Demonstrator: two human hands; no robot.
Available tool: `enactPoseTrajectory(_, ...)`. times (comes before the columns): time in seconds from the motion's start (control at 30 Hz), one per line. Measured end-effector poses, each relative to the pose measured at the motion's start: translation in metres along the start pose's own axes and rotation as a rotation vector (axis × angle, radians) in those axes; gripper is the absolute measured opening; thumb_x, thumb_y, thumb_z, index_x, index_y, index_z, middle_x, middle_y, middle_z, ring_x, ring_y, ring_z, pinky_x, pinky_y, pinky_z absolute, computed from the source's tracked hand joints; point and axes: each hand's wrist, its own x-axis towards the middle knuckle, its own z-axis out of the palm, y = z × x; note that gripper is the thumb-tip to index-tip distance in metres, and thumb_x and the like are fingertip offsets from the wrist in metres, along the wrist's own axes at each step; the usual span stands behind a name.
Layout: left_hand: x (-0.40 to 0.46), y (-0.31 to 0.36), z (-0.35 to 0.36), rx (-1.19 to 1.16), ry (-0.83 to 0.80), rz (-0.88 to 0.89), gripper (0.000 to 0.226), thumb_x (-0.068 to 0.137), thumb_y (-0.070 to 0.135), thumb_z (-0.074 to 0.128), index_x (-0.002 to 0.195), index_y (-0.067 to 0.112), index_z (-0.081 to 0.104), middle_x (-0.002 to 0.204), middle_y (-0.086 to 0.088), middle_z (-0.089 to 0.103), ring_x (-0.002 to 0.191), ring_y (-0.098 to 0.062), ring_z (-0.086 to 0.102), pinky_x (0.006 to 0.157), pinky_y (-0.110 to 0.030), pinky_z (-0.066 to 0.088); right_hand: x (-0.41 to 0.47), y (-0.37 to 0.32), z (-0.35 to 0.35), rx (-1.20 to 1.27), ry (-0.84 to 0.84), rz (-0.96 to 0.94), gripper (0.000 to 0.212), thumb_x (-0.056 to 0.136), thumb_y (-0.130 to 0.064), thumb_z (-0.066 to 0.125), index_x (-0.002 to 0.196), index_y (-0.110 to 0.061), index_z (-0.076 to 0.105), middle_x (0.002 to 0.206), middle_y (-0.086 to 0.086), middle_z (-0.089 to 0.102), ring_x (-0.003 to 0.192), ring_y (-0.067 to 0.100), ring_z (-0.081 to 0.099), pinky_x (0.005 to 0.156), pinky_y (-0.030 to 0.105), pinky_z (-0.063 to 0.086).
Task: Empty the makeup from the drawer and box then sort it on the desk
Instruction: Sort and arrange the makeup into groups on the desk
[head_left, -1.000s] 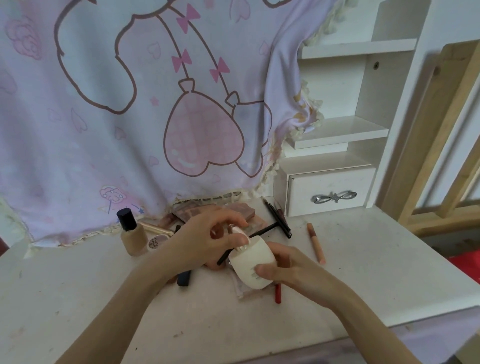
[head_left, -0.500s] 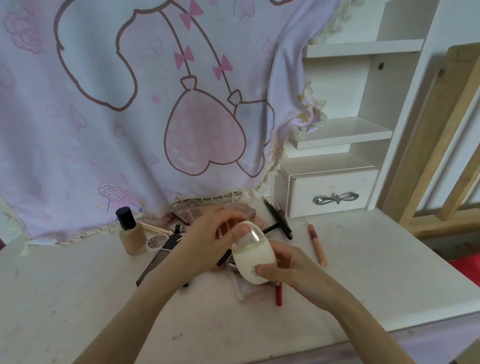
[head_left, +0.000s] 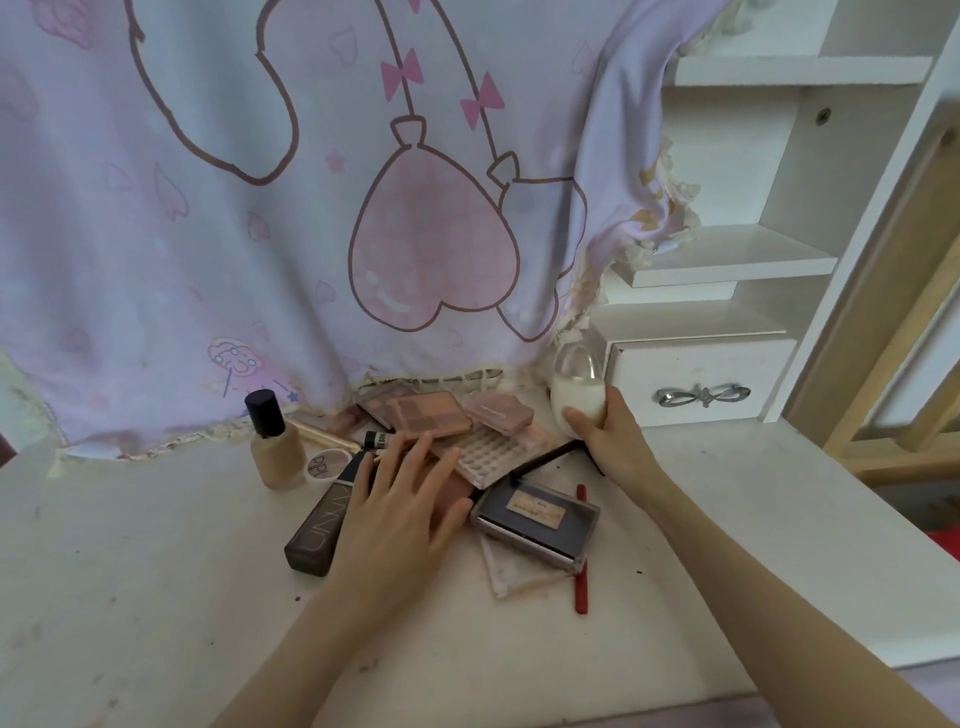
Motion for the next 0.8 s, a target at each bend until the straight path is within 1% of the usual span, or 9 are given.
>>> enactPoseTrajectory(0.1,-0.002,-0.005,0.004,-0.028,-0.007,0.006,0.061,0.094,0.056,0.009,0.128,0.026,0.050,0.139,-0.005,0.047,0.135,-0.025,0.028,0.109,-0.041,0.020,0.004,0.008,0.012,0.003,-0.005,0.065,0.044,0.093,-0.025,0.052,0.131,-0.011,0.036,0.123,0.008,0.055,0.113,0.025,0.052,0.095,0.034,0.039)
enactPoseTrajectory(0.23,-0.004,-0.011,0.003,-0.069,0.030,0.008,0.052,0.096,0.050,0.017,0.128,0.024,0.048,0.140,-0.005,0.046,0.133,-0.026,0.035,0.107,-0.040,0.019,0.005,0.012,0.020,-0.009,-0.015,0.074,0.045,0.094,-0.026,0.052,0.133,-0.010,0.035,0.126,0.009,0.054,0.114,0.025,0.052,0.094,0.032,0.039)
enactPoseTrajectory(0.3,-0.003,-0.013,0.000,-0.082,0.060,0.001,0.048,0.092,0.046,0.027,0.128,0.022,0.049,0.140,-0.006,0.046,0.132,-0.028,0.038,0.107,-0.038,0.019,0.002,0.013,0.021,-0.010,-0.058,0.060,0.045,0.094,-0.025,0.052,0.133,-0.011,0.035,0.127,0.007,0.053,0.113,0.020,0.050,0.090,0.024,0.034)
enactPoseTrajectory(0.37,0.001,-0.015,-0.005,-0.099,0.075,-0.016,0.050,0.094,0.047,0.024,0.127,0.020,0.051,0.138,-0.008,0.048,0.129,-0.030,0.042,0.105,-0.036,0.019,-0.001,0.013,0.022,-0.025,-0.094,0.057,0.043,0.094,-0.025,0.052,0.132,-0.012,0.036,0.125,0.003,0.053,0.111,0.016,0.049,0.085,0.018,0.027)
enactPoseTrajectory(0.43,0.003,-0.017,-0.008,-0.111,0.058,-0.028,0.058,0.096,0.050,0.012,0.126,0.020,0.051,0.136,-0.008,0.049,0.126,-0.030,0.045,0.102,-0.035,0.020,-0.001,0.014,0.020,0.025,-0.112,0.072,0.044,0.093,-0.024,0.054,0.132,-0.012,0.038,0.124,0.003,0.054,0.109,0.015,0.050,0.086,0.022,0.031)
enactPoseTrajectory(0.5,0.003,-0.019,-0.008,-0.120,0.044,-0.022,0.060,0.096,0.051,0.008,0.127,0.021,0.049,0.136,-0.009,0.050,0.125,-0.030,0.048,0.101,-0.034,0.022,0.000,0.010,0.015,0.123,-0.105,0.088,0.040,0.091,-0.020,0.057,0.128,-0.013,0.043,0.120,0.003,0.057,0.103,0.015,0.054,0.085,0.024,0.039)
enactPoseTrajectory(0.63,0.007,-0.018,-0.004,-0.162,0.051,-0.015,0.059,0.096,0.053,0.008,0.128,0.023,0.046,0.137,-0.008,0.048,0.127,-0.028,0.046,0.107,-0.037,0.027,0.011,-0.004,0.009,0.217,0.040,0.012,0.025,0.087,-0.017,0.063,0.110,-0.018,0.053,0.101,-0.003,0.061,0.088,0.007,0.057,0.074,0.021,0.044)
enactPoseTrajectory(0.73,0.014,-0.016,-0.001,-0.203,0.066,-0.005,0.055,0.095,0.055,0.007,0.130,0.027,0.039,0.140,-0.005,0.044,0.133,-0.024,0.035,0.107,-0.043,0.027,0.023,-0.010,0.020,0.127,0.167,-0.046,0.022,0.084,-0.019,0.066,0.105,-0.016,0.059,0.098,0.001,0.062,0.087,0.016,0.057,0.077,0.028,0.044)
enactPoseTrajectory(0.8,0.018,-0.016,0.002,-0.209,0.068,0.007,0.053,0.094,0.056,0.005,0.131,0.030,0.034,0.142,-0.003,0.042,0.135,-0.021,0.029,0.110,-0.043,0.026,0.030,-0.011,0.031,0.010,0.225,-0.054,0.023,0.083,-0.016,0.066,0.105,-0.012,0.061,0.094,0.003,0.061,0.086,0.019,0.055,0.076,0.030,0.042)
